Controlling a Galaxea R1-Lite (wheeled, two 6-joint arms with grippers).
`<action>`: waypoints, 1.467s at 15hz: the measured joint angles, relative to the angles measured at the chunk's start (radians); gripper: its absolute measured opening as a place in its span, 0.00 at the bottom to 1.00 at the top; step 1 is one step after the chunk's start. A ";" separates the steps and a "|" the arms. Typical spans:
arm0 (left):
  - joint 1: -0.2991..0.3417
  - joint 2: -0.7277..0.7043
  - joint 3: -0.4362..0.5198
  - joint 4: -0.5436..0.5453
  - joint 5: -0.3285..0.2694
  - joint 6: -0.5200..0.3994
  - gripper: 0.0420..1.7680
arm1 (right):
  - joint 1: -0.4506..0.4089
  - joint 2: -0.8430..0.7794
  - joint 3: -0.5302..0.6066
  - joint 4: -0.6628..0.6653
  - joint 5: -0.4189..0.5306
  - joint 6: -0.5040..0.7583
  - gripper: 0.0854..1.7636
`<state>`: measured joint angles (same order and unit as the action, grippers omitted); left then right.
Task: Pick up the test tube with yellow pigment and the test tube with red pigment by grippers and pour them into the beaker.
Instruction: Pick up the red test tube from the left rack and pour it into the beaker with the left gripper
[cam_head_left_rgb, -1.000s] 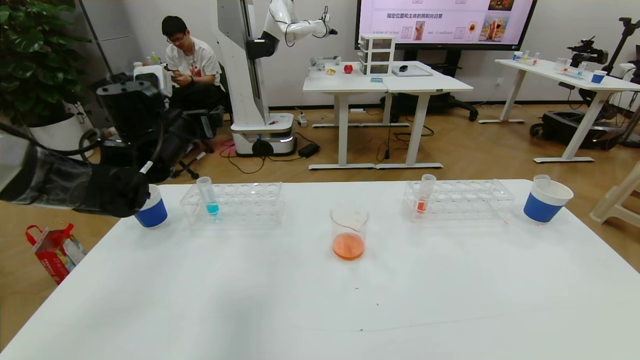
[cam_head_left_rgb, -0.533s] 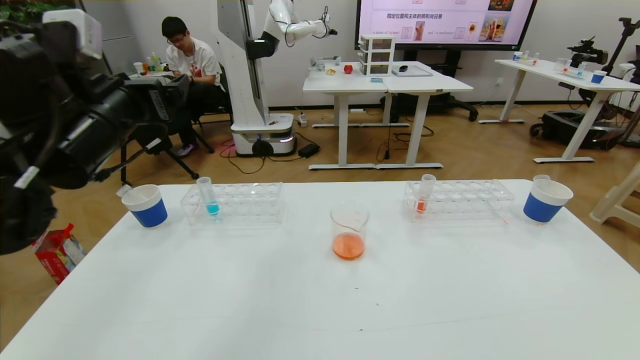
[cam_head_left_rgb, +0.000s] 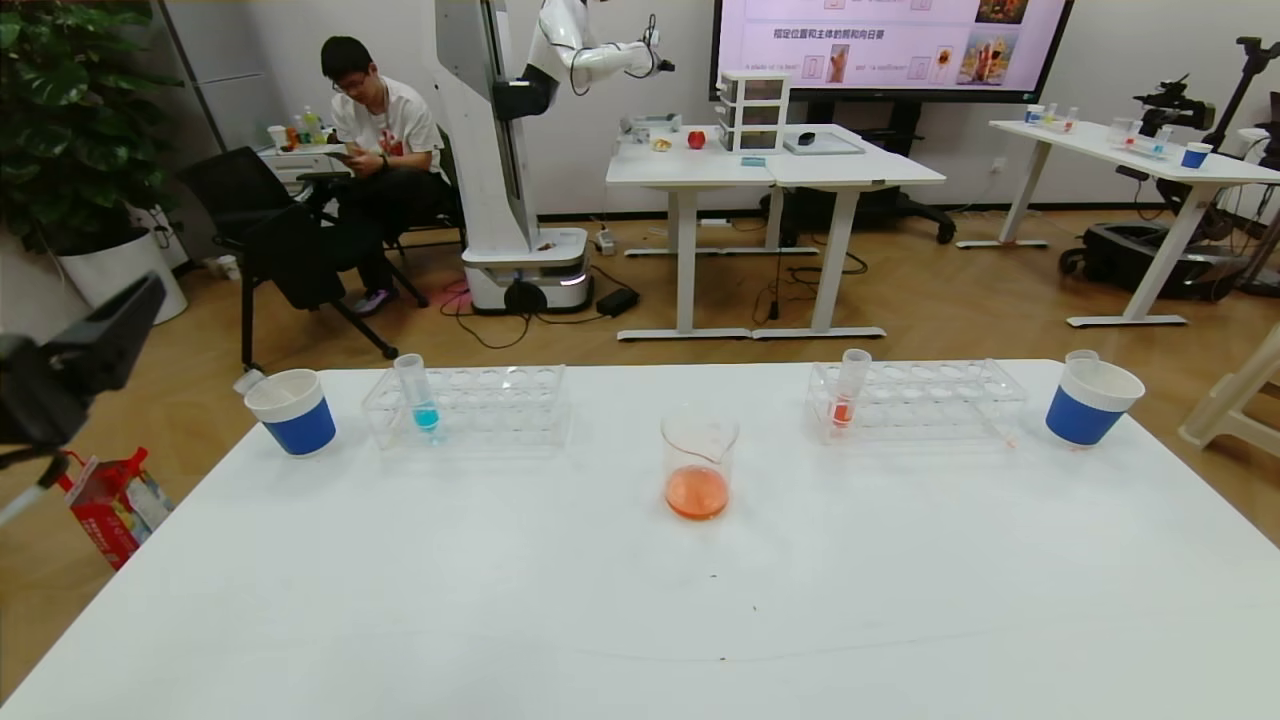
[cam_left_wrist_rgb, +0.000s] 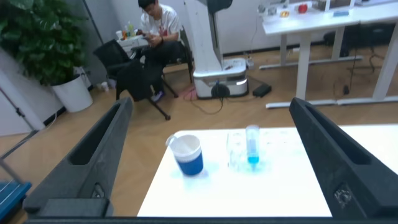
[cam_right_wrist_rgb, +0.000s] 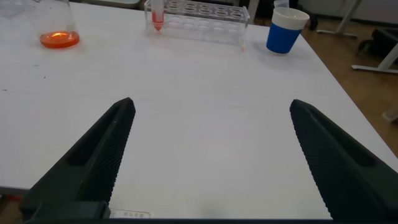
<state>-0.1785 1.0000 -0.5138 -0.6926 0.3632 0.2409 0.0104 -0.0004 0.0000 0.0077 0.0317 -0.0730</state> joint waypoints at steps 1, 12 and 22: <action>0.000 -0.089 0.020 0.103 0.010 0.002 0.99 | 0.000 0.000 0.000 0.000 0.000 0.000 0.98; 0.153 -0.727 0.091 0.703 -0.052 -0.018 0.99 | 0.000 0.000 0.000 0.000 0.000 0.000 0.98; 0.178 -0.998 0.479 0.598 -0.332 -0.189 0.99 | 0.000 0.000 0.000 0.000 0.001 0.001 0.98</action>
<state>-0.0004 0.0023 -0.0349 -0.0943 0.0311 0.0515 0.0104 -0.0004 0.0000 0.0077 0.0326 -0.0721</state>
